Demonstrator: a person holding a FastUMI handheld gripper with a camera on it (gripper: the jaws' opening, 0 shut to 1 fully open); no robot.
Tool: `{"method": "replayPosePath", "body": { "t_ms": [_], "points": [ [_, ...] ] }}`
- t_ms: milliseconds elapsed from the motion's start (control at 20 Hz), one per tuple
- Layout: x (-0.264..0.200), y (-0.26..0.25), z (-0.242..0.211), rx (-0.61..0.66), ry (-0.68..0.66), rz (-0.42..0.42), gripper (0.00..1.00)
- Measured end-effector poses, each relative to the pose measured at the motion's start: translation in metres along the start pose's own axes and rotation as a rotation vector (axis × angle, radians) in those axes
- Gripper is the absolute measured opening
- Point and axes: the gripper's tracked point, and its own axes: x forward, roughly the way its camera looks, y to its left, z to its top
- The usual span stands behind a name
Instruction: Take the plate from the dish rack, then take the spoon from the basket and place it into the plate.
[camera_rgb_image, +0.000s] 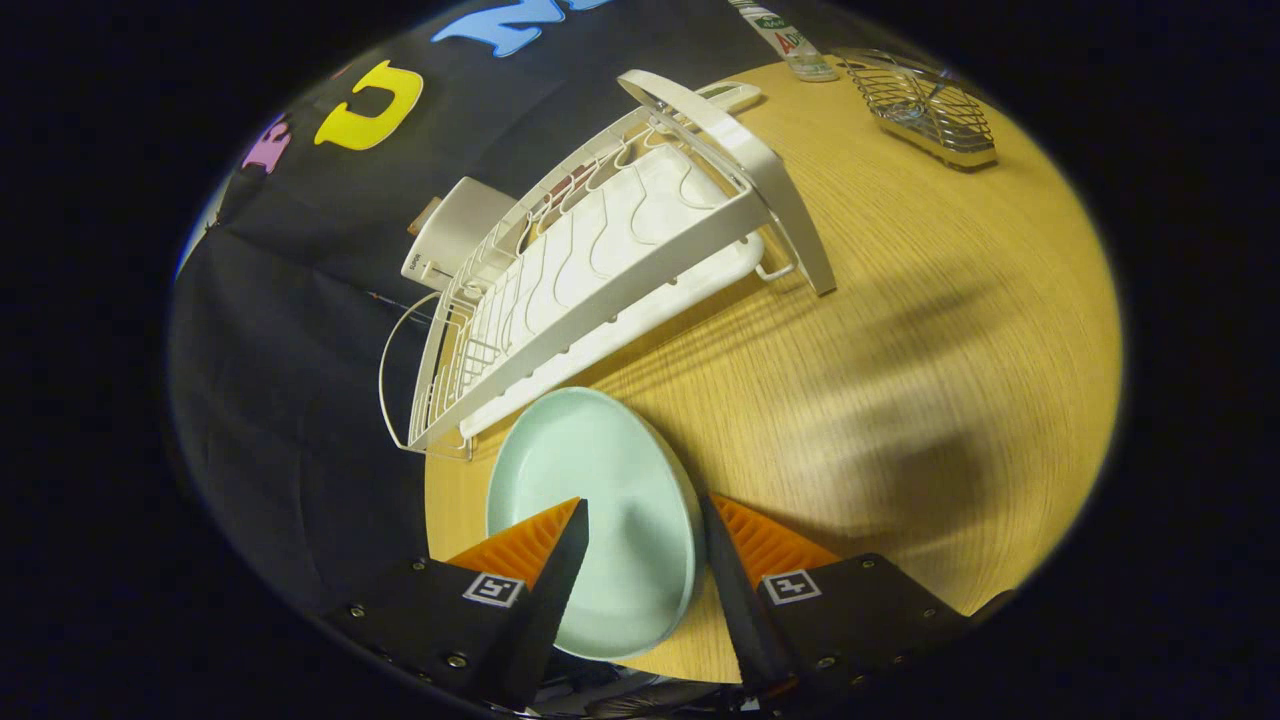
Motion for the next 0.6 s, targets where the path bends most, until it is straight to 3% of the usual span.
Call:
{"method": "replayPosePath", "body": {
  "t_ms": [200, 400, 600],
  "points": [
    [-0.011, -0.017, 0.006, -0.074, -0.040, -0.087, 0.72],
    [-0.054, -0.040, 0.043, -0.201, -0.219, -0.242, 0.79],
    [-0.112, -0.054, 0.097, -0.199, -0.438, -0.371, 0.79]
  ]
}}
